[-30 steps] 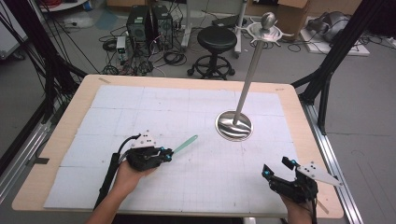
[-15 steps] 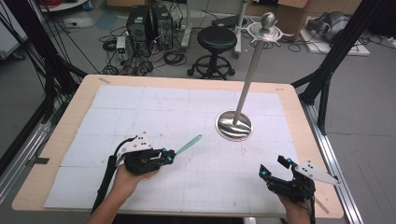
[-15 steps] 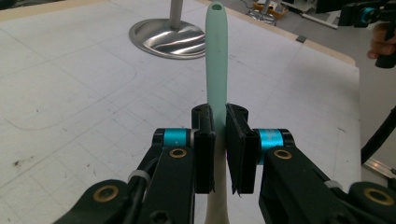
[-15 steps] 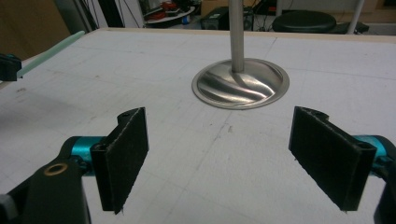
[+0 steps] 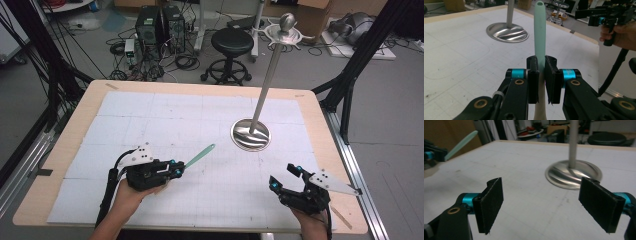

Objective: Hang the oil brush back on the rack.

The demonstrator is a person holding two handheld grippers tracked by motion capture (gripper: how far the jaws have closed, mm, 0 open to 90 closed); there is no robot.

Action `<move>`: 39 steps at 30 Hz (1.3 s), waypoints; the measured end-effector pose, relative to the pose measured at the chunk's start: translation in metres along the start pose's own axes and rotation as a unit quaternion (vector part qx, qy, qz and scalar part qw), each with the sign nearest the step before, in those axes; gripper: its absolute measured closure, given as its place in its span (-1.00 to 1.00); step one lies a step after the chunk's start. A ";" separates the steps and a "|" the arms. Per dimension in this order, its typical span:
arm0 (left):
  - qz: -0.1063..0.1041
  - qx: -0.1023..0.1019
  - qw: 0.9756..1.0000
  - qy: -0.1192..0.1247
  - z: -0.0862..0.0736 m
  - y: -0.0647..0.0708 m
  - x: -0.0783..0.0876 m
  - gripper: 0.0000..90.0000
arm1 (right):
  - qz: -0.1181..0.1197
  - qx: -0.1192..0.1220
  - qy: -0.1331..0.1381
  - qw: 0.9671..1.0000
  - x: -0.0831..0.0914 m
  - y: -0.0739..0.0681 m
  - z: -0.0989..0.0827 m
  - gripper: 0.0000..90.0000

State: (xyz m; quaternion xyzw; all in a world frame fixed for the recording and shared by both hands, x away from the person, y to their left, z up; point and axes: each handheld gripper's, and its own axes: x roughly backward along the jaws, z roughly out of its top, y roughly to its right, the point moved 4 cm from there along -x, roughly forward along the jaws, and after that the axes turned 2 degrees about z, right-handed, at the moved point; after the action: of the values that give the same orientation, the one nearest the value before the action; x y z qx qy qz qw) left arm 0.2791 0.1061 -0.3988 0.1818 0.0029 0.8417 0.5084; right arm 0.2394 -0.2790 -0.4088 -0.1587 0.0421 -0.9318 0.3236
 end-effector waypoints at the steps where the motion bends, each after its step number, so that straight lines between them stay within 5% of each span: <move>1: -0.004 -0.002 1.000 0.002 0.000 0.001 0.001 0.81 | 0.013 0.001 0.004 1.000 -0.002 -0.003 0.001 -0.58; 7: -0.033 -0.005 0.999 0.022 0.003 0.010 0.004 0.81 | 0.091 0.021 0.002 0.996 -0.019 -0.026 0.006 -0.58; 13: -0.057 -0.022 0.998 0.033 0.004 0.015 0.007 0.81 | 0.144 0.040 0.004 0.989 -0.034 -0.045 0.015 -0.53; 19: -0.078 -0.031 0.995 0.048 0.005 0.020 0.008 0.81 | 0.183 0.046 -0.010 0.982 -0.052 -0.063 0.018 -0.52; 28: -0.104 -0.035 0.991 0.077 0.008 0.024 0.014 0.81 | 0.242 0.050 0.019 0.969 -0.067 -0.085 0.039 -0.46; 39: -0.121 -0.042 0.989 0.079 0.008 0.028 0.014 0.81 | 0.291 0.051 0.023 0.955 -0.085 -0.105 0.048 -0.37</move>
State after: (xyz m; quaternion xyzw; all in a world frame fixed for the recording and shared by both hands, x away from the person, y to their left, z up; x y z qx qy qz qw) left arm 0.2520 0.1032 -0.3820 0.0916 0.0300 0.7849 0.6121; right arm 0.2557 -0.1432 -0.3671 -0.1015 0.0465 -0.8017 0.5871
